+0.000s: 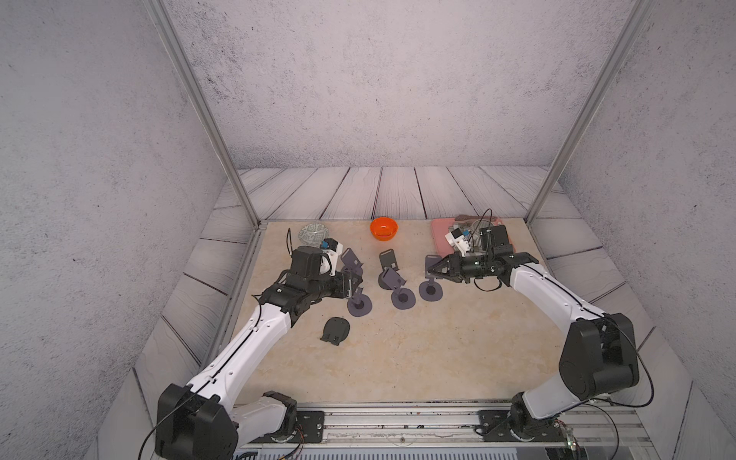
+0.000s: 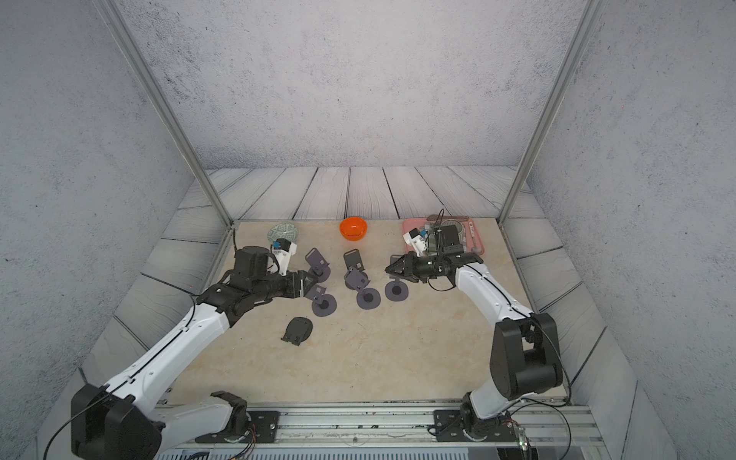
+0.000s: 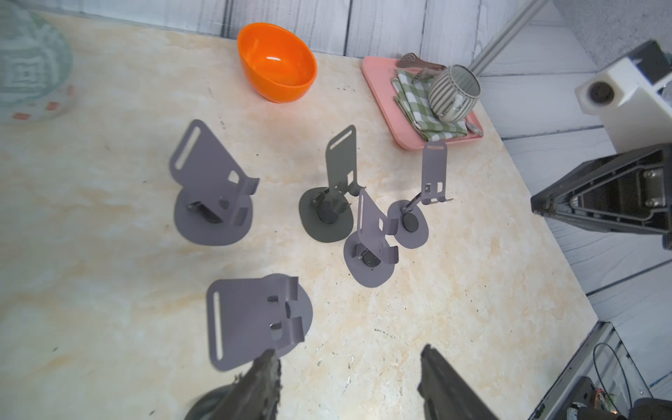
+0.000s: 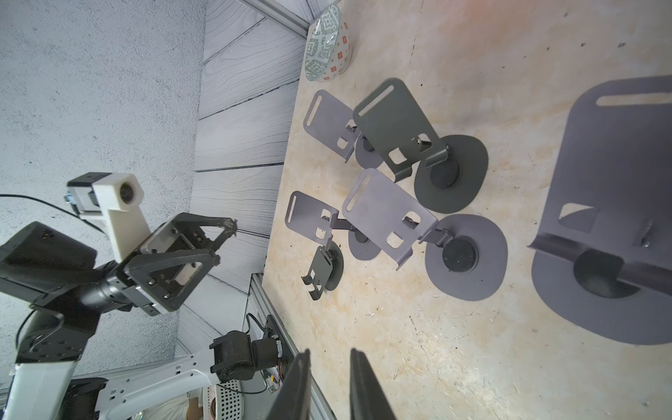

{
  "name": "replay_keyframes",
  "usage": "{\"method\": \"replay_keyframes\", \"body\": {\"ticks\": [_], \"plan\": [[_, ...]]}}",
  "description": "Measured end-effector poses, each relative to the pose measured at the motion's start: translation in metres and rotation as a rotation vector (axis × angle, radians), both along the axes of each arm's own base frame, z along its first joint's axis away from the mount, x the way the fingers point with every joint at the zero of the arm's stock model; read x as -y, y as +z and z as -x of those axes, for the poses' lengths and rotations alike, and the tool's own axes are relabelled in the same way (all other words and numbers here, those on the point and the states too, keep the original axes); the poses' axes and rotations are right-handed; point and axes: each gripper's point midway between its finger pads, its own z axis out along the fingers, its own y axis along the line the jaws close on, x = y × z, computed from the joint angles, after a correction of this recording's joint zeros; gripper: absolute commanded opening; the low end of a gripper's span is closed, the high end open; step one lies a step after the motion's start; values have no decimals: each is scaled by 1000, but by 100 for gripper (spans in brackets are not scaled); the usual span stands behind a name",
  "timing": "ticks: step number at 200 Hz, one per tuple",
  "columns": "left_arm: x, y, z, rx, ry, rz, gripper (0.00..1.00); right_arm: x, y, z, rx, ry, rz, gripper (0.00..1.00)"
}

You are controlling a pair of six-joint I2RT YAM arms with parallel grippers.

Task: Open the phone stand
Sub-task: Pick up the phone stand at the center of the board.

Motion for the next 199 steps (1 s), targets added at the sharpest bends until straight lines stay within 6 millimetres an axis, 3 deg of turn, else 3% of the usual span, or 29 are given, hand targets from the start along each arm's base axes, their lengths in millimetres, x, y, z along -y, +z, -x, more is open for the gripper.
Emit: {"method": "replay_keyframes", "body": {"ticks": [21, 36, 46, 73, 95, 142, 176, 199], "plan": [[-14, 11, -5, -35, -3, -73, 66, -1, 2, 0, 5, 4, -9, 24], [-18, 2, -7, -95, -42, -125, 65, -2, 5, -2, 14, 6, -23, 24], [-19, -12, -5, -157, -64, -157, 63, -3, 7, -2, 21, 9, -33, 24], [-29, -56, 7, -382, -70, -225, 49, -5, 9, -2, 24, 13, -50, 24], [-39, -84, 14, -506, -47, -251, 50, -5, 14, 2, 32, 17, -64, 24], [-53, -126, 52, -669, 58, -253, 56, -5, 26, 6, 70, 23, -92, 24], [-62, -157, 52, -684, 169, -251, 56, -7, 25, 9, 67, 28, -101, 25], [-67, -167, 43, -618, 245, -234, 55, -9, 26, 10, 67, 33, -106, 25]]}}
